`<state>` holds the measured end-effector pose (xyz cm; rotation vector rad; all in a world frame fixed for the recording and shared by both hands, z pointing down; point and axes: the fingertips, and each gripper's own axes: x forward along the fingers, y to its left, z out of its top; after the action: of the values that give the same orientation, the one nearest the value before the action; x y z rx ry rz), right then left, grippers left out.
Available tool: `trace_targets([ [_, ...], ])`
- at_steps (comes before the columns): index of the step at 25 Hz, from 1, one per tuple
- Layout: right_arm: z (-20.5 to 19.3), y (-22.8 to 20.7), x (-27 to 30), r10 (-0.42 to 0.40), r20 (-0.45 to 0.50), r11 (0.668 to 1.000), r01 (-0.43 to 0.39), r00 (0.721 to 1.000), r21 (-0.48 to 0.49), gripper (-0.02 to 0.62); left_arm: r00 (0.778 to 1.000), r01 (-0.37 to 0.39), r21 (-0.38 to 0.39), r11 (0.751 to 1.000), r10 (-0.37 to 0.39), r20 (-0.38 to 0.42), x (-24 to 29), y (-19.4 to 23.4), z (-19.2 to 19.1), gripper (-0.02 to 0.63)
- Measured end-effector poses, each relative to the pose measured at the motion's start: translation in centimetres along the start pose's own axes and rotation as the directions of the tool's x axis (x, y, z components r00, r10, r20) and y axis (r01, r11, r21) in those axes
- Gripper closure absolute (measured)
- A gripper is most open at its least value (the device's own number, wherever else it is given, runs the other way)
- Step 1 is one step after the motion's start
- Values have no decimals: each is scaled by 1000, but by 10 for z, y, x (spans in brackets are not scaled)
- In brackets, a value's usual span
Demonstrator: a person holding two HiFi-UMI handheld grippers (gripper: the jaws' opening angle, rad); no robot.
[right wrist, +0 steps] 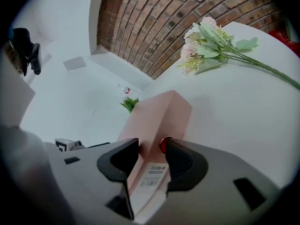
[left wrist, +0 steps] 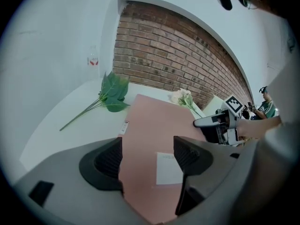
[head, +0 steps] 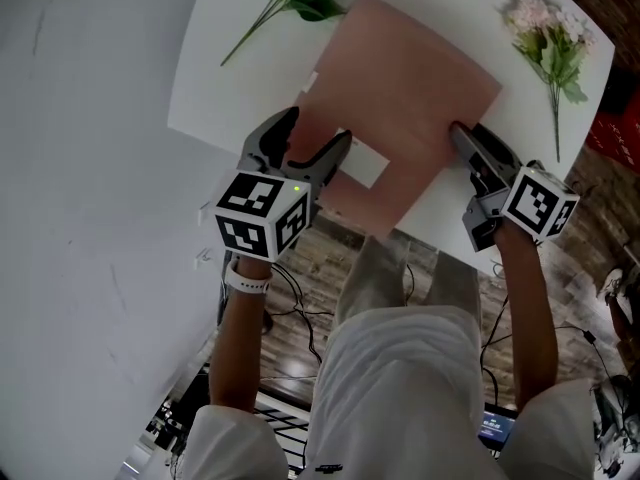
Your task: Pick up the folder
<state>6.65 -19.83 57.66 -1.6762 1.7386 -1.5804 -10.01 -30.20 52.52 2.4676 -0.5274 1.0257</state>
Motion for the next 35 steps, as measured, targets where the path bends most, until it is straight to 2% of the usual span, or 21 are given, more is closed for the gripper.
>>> trace_targets([
  [5, 0, -1, 0, -12, 0, 1000, 12, 1000, -1, 410, 999, -5, 43, 999, 7, -38, 4, 21, -2, 278],
  [9, 1, 0, -1, -24, -8, 1000, 24, 1000, -16, 410, 996, 27, 74, 997, -20, -82, 15, 34, -5, 278],
  [12, 0, 0, -1, -24, -5, 1000, 24, 1000, -6, 410, 989, 96, 43, 994, -90, -115, 26, 39, -9, 278],
  [16, 0, 1, 0, -31, -2, 999, 31, 1000, -5, 411, 970, 204, -32, 978, -207, -131, 32, 39, -12, 278],
  [22, 1, 1, 1, -22, -14, 1000, 21, 1000, -16, 413, 949, 272, -76, 959, -280, -144, 39, 37, -16, 278],
  [25, 2, 2, 1, -24, -16, 999, 24, 1000, -30, 414, 949, 282, -79, 956, -290, -121, 39, 36, -16, 278],
  [30, -1, 3, 2, -28, -10, 999, 27, 1000, -45, 420, 959, 262, -38, 964, -264, -100, 37, 37, -15, 284],
  [35, 1, 4, 1, -24, -24, 998, 22, 999, -60, 423, 963, 252, -49, 967, -255, -89, 33, 34, -15, 293],
])
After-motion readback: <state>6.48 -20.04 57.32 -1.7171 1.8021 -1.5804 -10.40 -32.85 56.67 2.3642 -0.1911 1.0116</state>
